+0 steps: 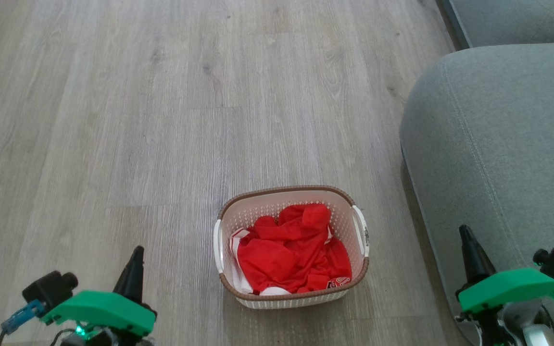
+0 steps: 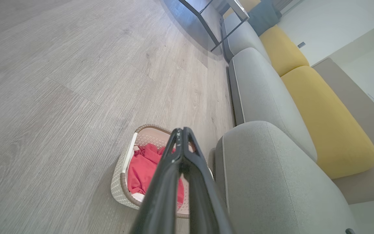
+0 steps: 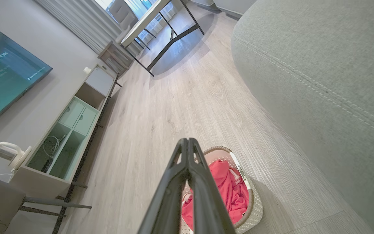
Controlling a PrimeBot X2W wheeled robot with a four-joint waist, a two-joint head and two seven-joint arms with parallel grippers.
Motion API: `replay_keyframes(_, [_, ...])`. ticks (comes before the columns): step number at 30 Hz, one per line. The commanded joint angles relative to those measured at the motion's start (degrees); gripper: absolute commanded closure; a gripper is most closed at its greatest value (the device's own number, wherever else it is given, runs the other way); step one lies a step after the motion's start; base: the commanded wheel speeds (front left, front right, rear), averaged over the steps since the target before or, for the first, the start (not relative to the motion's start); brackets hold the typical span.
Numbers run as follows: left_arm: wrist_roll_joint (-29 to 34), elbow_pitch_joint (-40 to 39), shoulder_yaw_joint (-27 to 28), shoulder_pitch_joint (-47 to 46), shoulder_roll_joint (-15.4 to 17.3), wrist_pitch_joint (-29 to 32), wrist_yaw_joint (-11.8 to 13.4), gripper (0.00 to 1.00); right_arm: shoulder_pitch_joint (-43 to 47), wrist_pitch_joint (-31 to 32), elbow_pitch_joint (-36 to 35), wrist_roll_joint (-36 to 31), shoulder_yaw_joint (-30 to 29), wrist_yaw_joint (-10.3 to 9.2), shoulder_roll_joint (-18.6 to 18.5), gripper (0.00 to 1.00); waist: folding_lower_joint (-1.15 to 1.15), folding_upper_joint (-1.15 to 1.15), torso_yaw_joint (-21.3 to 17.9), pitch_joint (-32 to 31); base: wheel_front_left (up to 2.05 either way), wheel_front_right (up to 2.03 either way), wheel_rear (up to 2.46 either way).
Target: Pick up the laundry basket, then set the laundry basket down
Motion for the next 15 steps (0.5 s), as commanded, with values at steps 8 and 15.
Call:
replay_keyframes(8, [-5.8,-0.4,3.4,-4.5,-0.4,1.0,-1.7,1.0,-3.4,0.9,-1.0,6.8,0.0,-0.16,-1.4,1.0,0.0,0.0,0.0,-0.1,0.0,0.0,0.0])
replay_keyframes(15, [-9.3,0.5,4.4,-5.2,-0.7,1.6,-2.4,1.0,-3.8,1.5,-0.5,10.9,-0.3,-0.18,-1.5,1.0,0.0,0.0,-0.1,-0.1,0.0,0.0,0.0])
